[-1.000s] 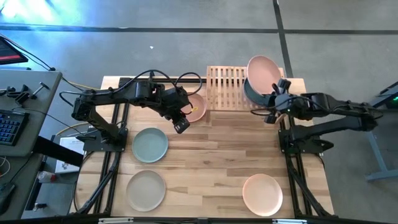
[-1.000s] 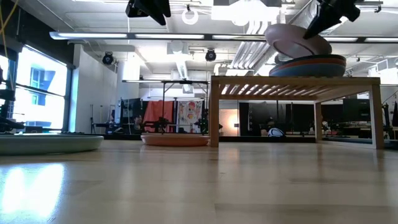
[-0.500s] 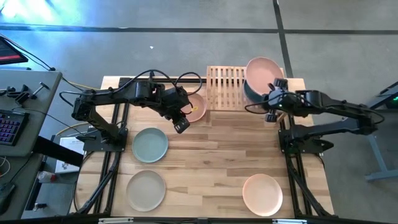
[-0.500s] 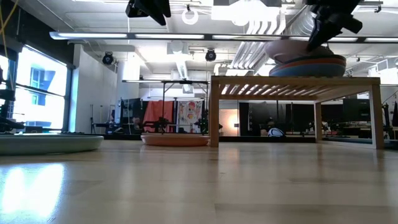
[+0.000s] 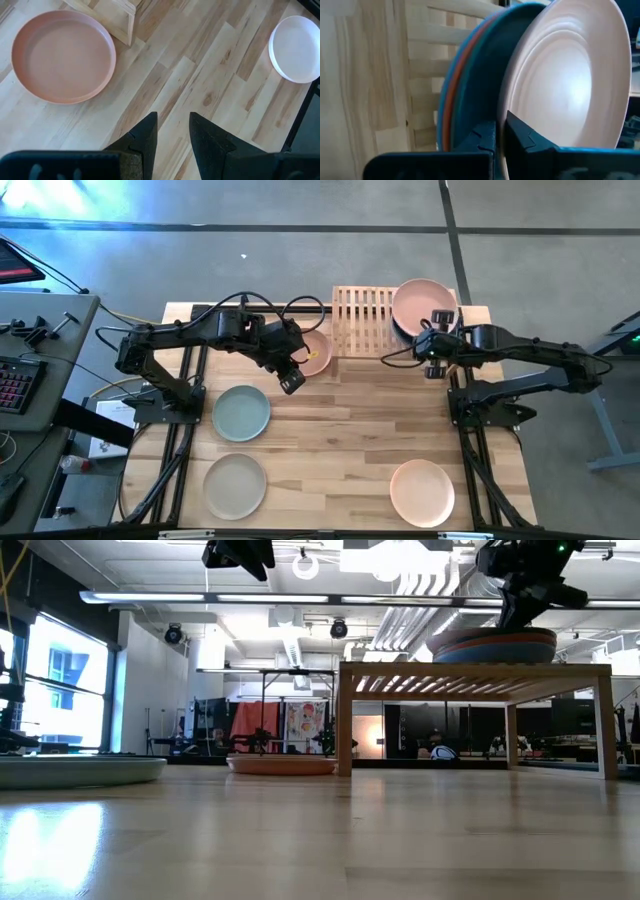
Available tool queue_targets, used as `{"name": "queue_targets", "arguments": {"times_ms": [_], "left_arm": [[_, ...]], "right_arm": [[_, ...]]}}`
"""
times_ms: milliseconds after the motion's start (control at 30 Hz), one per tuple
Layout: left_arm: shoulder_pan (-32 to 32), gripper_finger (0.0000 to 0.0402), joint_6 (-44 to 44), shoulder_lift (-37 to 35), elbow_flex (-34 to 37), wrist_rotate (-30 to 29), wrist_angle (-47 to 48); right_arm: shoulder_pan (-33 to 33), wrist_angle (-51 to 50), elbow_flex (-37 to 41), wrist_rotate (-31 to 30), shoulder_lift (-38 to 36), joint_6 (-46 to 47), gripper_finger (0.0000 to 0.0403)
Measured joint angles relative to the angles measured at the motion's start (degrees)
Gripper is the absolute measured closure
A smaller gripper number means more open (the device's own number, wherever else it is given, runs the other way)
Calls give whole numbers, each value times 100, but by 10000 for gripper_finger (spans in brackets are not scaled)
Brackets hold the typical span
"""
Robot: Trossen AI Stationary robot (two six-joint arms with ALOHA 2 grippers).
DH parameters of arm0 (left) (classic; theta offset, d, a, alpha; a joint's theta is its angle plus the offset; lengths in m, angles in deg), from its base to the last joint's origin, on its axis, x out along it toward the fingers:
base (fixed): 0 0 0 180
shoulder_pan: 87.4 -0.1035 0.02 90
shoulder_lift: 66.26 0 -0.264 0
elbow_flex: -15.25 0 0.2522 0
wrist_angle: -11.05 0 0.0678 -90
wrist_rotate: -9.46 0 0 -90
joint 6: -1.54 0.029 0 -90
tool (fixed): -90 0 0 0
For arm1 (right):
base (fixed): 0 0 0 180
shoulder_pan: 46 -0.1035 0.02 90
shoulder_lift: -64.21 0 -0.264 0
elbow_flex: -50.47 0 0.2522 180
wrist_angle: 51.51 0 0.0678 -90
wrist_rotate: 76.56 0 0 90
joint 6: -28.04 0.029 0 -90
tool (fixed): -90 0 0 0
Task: Place and stack plates onto a shelf
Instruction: Stack the pink plate on the dark green plate on the shelf
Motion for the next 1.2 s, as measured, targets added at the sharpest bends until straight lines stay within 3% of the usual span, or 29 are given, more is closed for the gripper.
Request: {"name": "queue_targets", "arguments": {"times_ms": [133,300,467,1200], "left_arm": [[0,300,0,0,0,-7,-2],[0,300,-1,0,0,-157,-8],[-2,300,0,0,0,-192,-9],[-2,300,0,0,0,-188,-7]], "right_arm": [[0,-282,-300,-208,13,272,403],[-1,-398,-498,268,15,486,403],[1,-643,-498,369,41,865,403],[0,-592,-501,666,318,1043,390]]}}
